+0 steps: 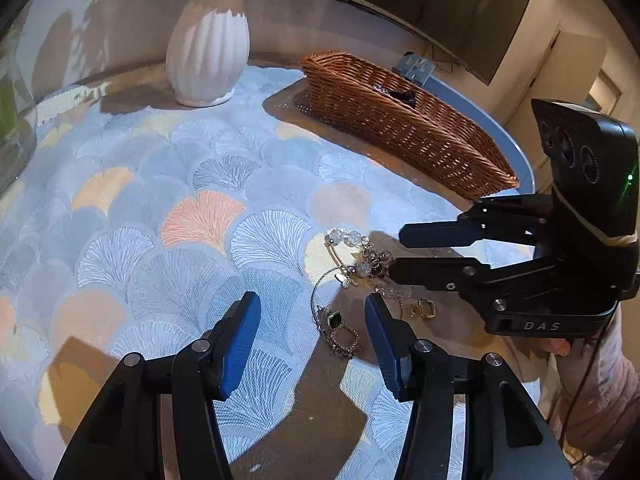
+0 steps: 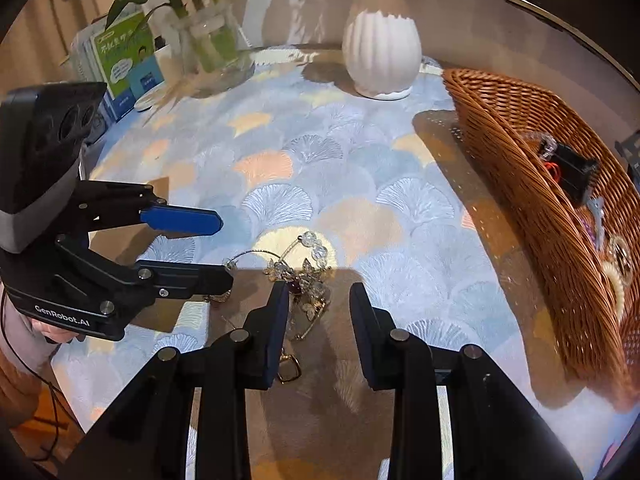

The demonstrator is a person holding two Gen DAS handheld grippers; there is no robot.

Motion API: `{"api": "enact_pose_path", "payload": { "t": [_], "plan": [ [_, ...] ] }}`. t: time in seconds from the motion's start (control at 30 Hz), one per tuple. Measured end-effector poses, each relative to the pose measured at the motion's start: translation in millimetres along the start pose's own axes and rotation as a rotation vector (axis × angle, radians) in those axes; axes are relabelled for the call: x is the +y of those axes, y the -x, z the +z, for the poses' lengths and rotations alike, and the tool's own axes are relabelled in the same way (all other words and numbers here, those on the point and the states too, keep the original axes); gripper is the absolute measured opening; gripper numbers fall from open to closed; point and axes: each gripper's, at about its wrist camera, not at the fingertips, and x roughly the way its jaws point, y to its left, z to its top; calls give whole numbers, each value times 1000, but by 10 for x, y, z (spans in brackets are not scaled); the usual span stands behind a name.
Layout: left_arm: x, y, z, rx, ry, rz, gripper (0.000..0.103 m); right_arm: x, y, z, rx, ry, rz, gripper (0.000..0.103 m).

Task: Organize jewelry
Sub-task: 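Grasp the gold chain with the right tool while the left grasps the purple-pendant chain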

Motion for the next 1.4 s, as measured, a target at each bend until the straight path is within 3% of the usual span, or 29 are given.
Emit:
{"api": "enact_pose_path", "payload": {
  "t": [0.23,0.27,0.3,0.33,0.43,0.63,0.9,1.17,1.33,1.4],
  "plan": [
    [-48,-9,-14,2,-23,7,56,41,-134,61,20,38,7,33],
    [-56,-8,-17,2,-27,9,56,43,-137,64,21,37,18,28],
    [-62,-12,-18,3,-31,10,56,33,-132,64,26,31,44,13],
    [-67,-12,-19,3,-34,10,56,31,-125,62,25,25,59,11],
    [-71,-13,-17,3,-39,11,56,56,-44,47,-12,35,39,11],
    [-66,-11,-18,2,-38,9,56,-5,362,126,-133,-33,121,11],
    [-28,-5,-14,1,-28,-7,56,-199,758,137,-230,-112,69,11],
    [12,84,-7,-15,26,-46,52,-523,533,-232,-149,-220,-99,11],
    [-263,72,61,-9,23,-101,52,-689,367,-407,-145,-290,-51,11],
    [-360,-65,106,21,37,-87,52,-723,348,-417,-142,-304,-56,11]
  ]
}}
